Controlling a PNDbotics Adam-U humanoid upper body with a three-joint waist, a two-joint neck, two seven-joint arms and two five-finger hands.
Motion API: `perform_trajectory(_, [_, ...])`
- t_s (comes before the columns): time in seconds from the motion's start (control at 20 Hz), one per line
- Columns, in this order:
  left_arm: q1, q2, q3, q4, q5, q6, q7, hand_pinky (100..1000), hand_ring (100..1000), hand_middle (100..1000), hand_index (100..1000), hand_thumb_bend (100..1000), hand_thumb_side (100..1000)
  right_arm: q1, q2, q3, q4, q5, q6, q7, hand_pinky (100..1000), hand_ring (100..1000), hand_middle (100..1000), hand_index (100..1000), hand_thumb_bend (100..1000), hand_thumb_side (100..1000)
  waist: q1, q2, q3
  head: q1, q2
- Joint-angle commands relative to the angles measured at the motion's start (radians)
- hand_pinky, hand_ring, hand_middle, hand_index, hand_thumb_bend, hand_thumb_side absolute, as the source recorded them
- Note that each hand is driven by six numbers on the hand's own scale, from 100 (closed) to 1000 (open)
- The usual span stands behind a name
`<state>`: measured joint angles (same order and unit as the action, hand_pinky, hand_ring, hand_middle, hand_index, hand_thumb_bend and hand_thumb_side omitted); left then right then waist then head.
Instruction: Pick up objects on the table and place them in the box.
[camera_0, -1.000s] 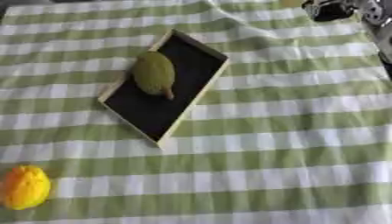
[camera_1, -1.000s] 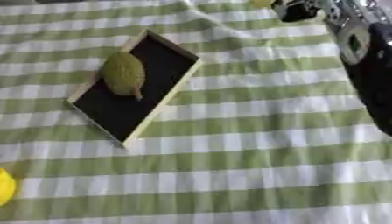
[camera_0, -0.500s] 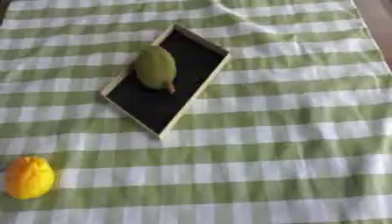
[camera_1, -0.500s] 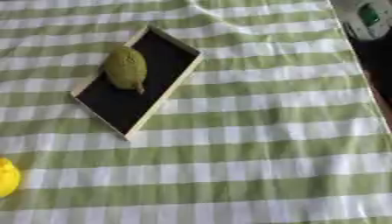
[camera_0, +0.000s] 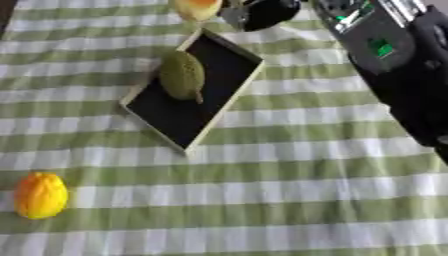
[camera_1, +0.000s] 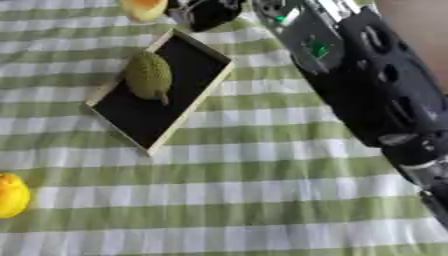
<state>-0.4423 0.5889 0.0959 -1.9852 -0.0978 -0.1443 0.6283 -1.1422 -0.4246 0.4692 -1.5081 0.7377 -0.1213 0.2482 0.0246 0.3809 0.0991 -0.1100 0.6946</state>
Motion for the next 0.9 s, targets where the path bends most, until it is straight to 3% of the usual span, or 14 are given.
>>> perform_trajectory(0.05, [-0.010,0.021,0.002,-0.015,-0.001,-0.005,-0.003,859,776,736,899,611,502,-0.007,0.055,0.009,0.016,0.054,-0.004,-0.002,826,728,570,632,100,100,0.002,-0.027,0.003,-0.018,0.005])
perform_trajectory(0.75, [-0.012,0.005,0.001,-0.015,0.006,-0.001,-0.006,858,775,733,897,613,503,0.051,0.157,0.052,0.266,0.263,-0.086,-0.048,828,749,603,680,100,100,0.007,-0.012,0.005,-0.068,-0.018])
perform_trajectory(0.85, [-0.011,0.005,0.001,-0.015,0.006,0.000,-0.005,858,775,733,896,613,502,0.054,0.157,0.047,0.291,0.287,-0.089,-0.053,832,769,645,738,100,100,0.008,-0.010,0.005,-0.070,-0.019])
perform_trajectory(0.9, [-0.010,0.005,0.002,-0.015,0.007,0.000,-0.005,858,774,732,896,613,503,0.055,0.156,0.045,0.299,0.298,-0.092,-0.053,836,787,682,787,160,100,0.008,-0.010,0.004,-0.069,-0.019])
